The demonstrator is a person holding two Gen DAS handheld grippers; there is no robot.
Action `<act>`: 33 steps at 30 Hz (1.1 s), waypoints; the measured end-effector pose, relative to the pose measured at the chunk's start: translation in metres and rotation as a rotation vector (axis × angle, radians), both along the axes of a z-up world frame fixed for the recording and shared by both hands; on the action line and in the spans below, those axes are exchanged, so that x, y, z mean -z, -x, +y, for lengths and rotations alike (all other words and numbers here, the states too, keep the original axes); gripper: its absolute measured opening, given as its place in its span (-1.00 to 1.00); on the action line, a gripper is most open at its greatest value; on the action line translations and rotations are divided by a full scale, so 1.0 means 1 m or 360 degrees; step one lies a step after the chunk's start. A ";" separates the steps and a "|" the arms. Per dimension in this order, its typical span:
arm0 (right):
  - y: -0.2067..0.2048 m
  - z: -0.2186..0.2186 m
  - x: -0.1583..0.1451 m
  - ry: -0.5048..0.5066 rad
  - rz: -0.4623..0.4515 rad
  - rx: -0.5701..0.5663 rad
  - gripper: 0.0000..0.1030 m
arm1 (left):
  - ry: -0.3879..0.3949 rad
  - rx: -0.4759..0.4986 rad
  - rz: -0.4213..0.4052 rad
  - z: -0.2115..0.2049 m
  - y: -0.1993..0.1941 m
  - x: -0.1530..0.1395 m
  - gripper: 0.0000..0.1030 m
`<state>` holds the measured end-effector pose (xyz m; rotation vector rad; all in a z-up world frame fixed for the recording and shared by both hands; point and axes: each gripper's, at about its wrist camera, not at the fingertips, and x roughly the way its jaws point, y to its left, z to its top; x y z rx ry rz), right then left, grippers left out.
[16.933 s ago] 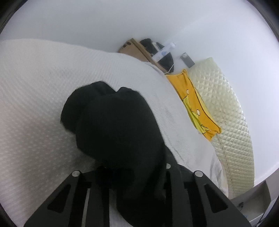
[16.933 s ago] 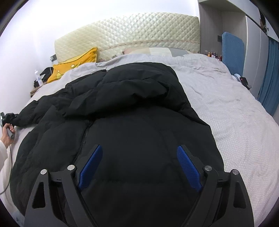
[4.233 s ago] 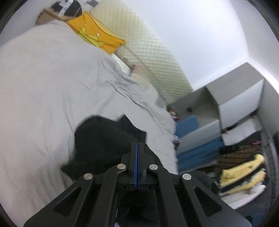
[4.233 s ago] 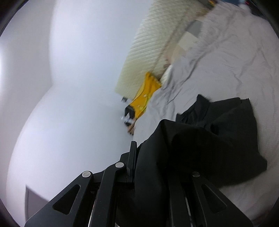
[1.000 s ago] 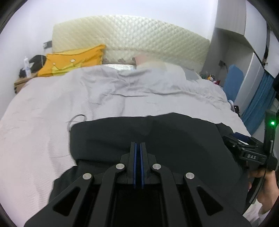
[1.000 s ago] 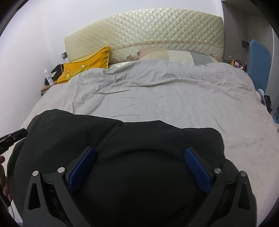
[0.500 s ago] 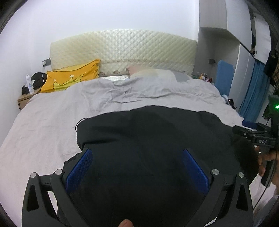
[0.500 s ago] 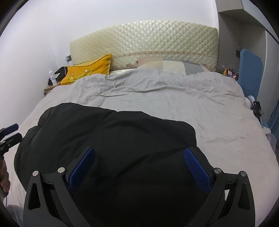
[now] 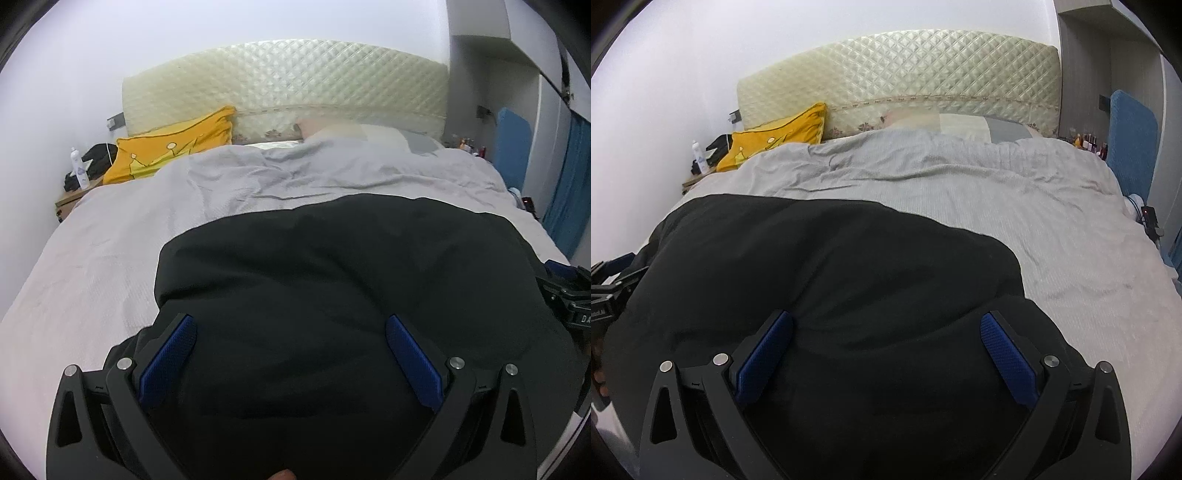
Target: Fold large clothes
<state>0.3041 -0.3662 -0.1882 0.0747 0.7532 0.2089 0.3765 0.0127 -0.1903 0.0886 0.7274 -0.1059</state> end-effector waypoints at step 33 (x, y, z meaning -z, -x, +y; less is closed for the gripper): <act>-0.038 0.006 0.042 -0.0054 -0.0004 -0.0012 0.99 | 0.0047 -0.0081 0.0031 0.016 -0.036 0.032 1.00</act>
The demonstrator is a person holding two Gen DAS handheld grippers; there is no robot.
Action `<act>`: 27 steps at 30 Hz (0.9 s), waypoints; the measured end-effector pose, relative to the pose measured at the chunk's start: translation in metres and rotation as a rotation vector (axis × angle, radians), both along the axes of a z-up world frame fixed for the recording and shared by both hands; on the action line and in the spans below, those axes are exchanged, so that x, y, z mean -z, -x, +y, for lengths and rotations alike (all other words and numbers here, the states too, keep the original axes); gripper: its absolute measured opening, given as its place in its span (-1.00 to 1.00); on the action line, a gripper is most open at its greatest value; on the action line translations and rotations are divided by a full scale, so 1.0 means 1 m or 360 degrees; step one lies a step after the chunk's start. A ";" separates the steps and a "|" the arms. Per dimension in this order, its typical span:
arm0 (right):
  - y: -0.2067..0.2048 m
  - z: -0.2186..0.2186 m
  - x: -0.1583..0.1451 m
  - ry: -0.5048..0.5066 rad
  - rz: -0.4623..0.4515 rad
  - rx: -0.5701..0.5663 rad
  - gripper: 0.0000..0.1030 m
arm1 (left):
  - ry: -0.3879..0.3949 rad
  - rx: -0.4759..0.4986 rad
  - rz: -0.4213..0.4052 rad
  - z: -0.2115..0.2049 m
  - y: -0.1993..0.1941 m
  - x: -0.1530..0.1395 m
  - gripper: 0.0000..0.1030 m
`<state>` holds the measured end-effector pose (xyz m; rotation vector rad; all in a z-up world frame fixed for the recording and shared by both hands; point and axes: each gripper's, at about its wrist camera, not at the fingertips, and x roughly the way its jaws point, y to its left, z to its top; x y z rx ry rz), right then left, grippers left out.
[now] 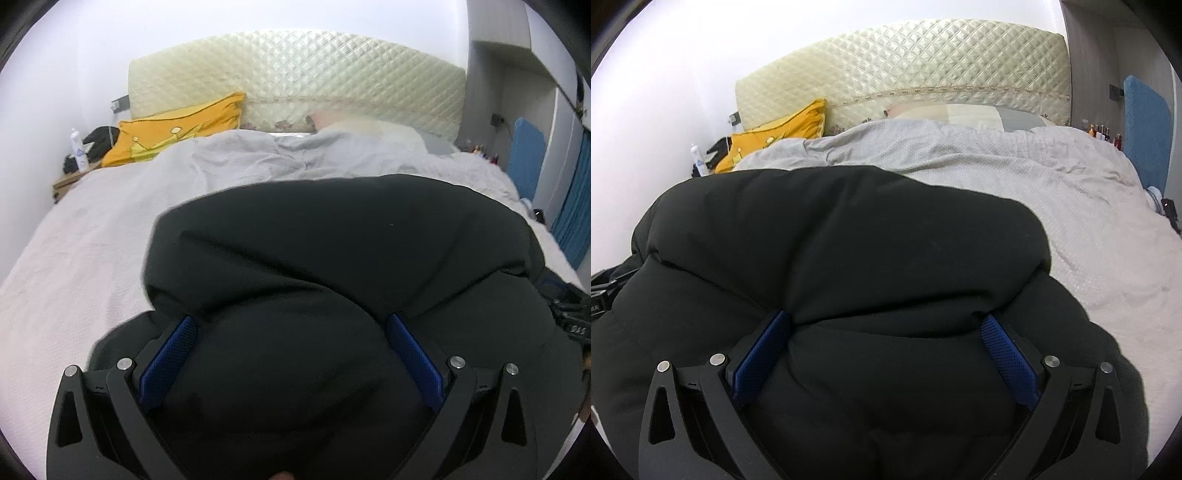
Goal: Fold large clothes
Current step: 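Withdraw both grippers up from the folded jacket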
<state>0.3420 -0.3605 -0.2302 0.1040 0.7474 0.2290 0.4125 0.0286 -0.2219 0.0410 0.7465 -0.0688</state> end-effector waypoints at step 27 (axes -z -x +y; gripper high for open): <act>0.211 -0.005 -0.270 -0.0013 -0.0587 0.0085 1.00 | 0.0052 0.0002 -0.0424 -0.029 0.227 -0.265 1.00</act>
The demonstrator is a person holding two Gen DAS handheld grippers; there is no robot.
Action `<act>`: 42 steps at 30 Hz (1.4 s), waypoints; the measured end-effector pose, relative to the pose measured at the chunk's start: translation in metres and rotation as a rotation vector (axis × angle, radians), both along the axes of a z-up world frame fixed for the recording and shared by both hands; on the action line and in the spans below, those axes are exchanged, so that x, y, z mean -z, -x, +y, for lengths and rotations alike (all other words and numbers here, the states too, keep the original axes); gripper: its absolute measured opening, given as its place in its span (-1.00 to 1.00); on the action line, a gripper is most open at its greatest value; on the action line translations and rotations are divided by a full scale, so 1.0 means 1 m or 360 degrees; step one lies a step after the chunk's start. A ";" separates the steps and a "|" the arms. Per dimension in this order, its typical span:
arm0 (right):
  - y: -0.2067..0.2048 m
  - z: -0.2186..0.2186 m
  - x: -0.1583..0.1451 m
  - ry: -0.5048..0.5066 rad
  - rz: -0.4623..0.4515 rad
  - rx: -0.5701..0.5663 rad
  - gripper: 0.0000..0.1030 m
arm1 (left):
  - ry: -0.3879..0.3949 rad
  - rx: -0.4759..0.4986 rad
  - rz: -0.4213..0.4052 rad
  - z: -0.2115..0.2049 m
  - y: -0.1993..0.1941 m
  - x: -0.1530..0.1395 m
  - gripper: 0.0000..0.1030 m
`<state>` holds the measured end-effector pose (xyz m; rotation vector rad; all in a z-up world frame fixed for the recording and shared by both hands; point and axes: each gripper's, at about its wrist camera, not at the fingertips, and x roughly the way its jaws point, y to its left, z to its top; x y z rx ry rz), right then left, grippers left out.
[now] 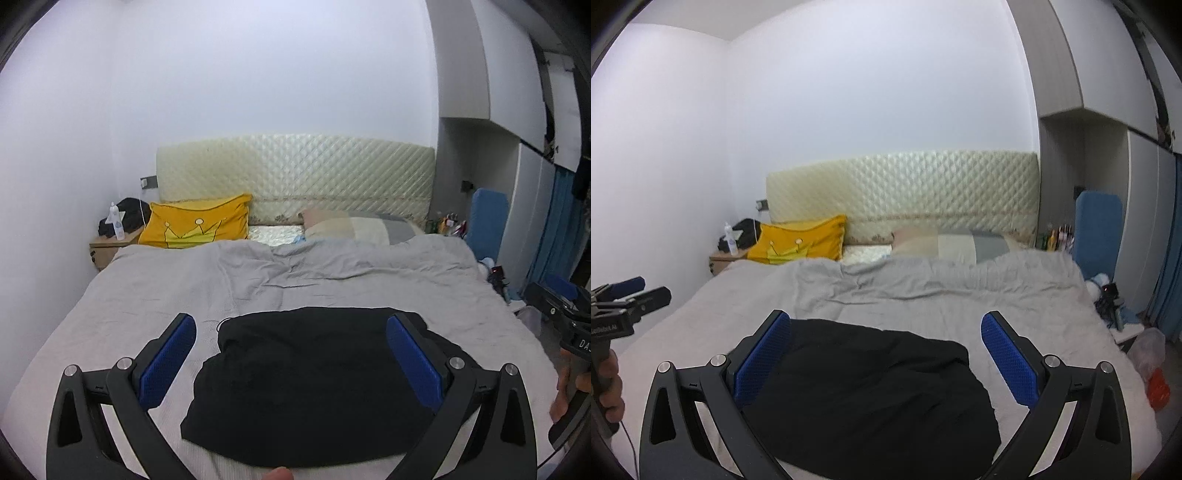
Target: Fold large clothes
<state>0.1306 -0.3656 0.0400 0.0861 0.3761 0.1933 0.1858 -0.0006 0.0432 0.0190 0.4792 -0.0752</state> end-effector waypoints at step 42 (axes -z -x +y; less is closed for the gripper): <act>0.196 0.032 0.058 -0.0068 0.0001 -0.0015 0.99 | 0.0085 0.0077 0.0097 -0.012 0.186 0.067 1.00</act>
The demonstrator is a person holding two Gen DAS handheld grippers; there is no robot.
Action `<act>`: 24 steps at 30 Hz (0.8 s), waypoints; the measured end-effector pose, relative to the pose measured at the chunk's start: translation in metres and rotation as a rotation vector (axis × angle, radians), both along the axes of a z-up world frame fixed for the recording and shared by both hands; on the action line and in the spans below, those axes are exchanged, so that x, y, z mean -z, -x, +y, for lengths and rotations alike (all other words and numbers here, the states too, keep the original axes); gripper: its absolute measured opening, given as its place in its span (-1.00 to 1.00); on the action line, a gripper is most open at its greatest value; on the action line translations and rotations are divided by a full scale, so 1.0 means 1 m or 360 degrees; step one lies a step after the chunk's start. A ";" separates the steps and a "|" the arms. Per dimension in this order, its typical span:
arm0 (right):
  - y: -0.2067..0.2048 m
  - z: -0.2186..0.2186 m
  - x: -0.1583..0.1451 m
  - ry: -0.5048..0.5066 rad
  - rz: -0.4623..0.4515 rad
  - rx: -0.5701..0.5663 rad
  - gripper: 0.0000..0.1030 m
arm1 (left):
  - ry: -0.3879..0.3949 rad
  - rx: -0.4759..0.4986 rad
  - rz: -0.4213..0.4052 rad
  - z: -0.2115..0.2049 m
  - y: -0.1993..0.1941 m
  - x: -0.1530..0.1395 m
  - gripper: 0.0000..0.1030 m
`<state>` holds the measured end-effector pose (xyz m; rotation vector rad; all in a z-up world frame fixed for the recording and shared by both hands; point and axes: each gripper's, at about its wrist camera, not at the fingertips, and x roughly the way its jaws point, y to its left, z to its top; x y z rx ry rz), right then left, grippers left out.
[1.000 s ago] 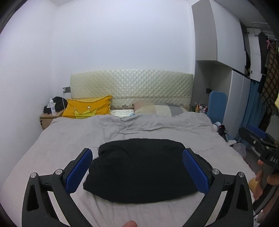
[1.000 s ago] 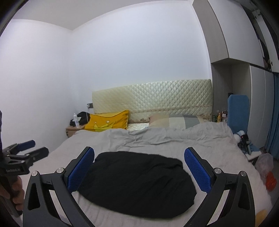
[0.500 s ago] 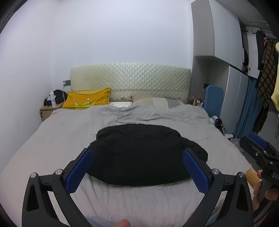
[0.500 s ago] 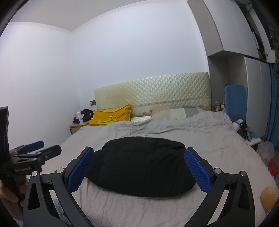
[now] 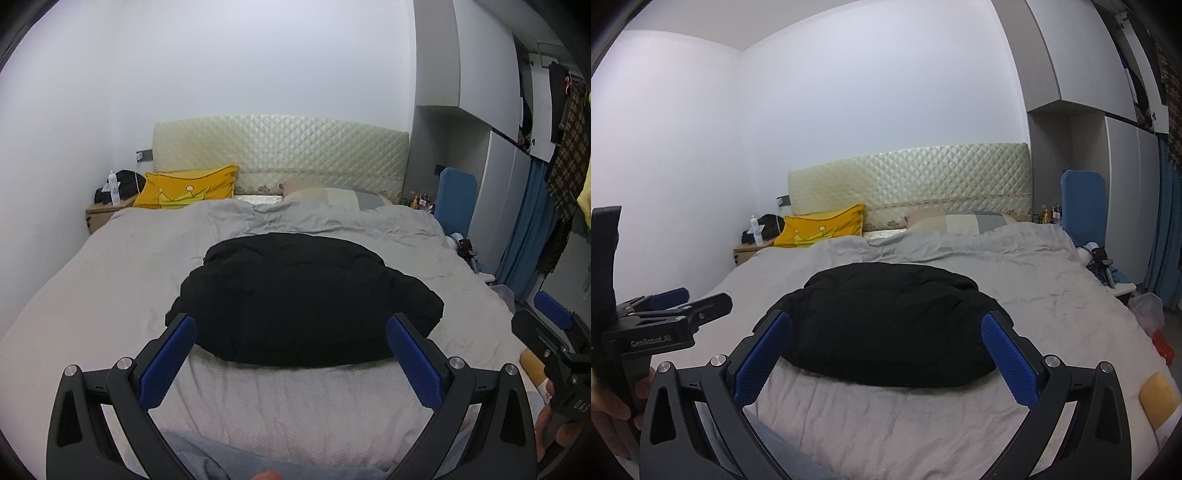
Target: Fold large clothes
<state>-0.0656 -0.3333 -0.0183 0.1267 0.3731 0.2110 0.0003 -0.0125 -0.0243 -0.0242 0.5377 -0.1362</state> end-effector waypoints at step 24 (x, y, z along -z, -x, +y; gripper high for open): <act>-0.009 -0.003 0.035 -0.0009 0.0102 0.0006 0.99 | -0.0080 -0.0090 0.0060 0.001 -0.009 0.033 1.00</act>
